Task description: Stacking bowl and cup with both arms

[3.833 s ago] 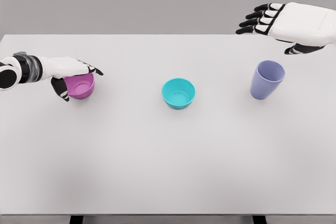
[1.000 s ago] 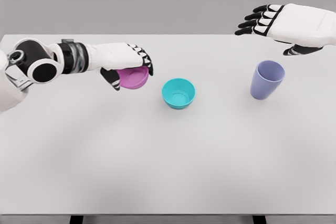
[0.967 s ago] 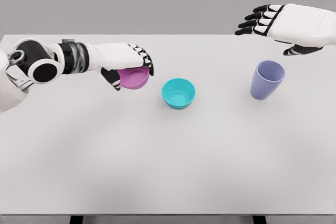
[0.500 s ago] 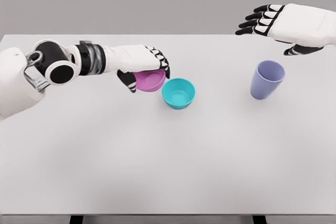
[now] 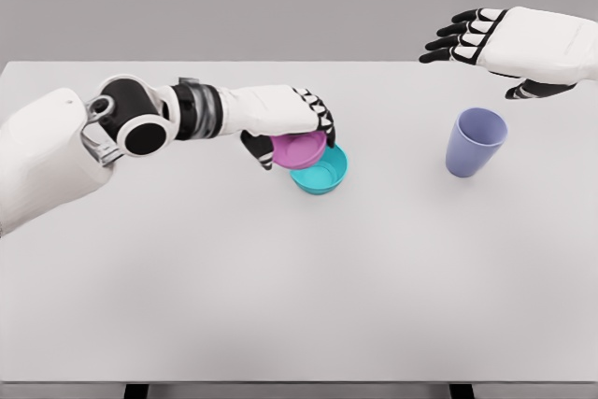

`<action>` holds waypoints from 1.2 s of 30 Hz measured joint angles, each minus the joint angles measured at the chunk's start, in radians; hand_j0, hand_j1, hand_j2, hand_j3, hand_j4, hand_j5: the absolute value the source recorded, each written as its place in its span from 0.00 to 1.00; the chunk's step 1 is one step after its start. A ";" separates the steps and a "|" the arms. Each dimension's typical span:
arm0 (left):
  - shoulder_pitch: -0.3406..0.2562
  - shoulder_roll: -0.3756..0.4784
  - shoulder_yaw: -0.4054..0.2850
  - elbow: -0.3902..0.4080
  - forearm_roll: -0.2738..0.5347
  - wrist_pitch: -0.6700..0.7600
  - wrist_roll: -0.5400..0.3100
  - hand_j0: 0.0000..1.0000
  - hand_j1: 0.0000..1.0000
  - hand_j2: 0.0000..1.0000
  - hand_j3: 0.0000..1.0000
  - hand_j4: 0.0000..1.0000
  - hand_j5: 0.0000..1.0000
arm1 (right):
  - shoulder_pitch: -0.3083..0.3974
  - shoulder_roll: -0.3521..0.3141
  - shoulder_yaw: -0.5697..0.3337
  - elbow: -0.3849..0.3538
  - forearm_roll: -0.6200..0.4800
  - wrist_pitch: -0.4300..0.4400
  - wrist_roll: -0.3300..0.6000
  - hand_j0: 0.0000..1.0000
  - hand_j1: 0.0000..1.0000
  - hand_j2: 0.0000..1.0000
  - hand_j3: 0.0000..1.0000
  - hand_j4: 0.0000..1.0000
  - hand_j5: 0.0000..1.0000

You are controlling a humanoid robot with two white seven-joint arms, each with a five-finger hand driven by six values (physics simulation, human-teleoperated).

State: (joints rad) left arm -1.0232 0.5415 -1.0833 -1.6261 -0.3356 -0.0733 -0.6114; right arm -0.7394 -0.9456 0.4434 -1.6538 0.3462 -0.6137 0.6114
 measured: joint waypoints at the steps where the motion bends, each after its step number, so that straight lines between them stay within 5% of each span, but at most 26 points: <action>1: 0.002 -0.007 0.000 0.001 -0.006 0.000 0.000 0.62 0.62 0.62 0.62 0.62 0.62 | 0.000 0.000 0.000 0.000 0.000 0.000 0.000 1.00 1.00 1.00 1.00 1.00 1.00; 36: 0.031 -0.110 -0.011 0.090 -0.073 -0.002 0.000 0.64 0.64 0.64 0.64 0.64 0.64 | 0.008 -0.004 -0.001 0.001 0.000 0.000 0.000 1.00 1.00 1.00 1.00 1.00 1.00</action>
State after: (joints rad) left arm -0.9925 0.4315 -1.0945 -1.5366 -0.4088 -0.0757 -0.6111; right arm -0.7317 -0.9499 0.4427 -1.6529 0.3462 -0.6137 0.6114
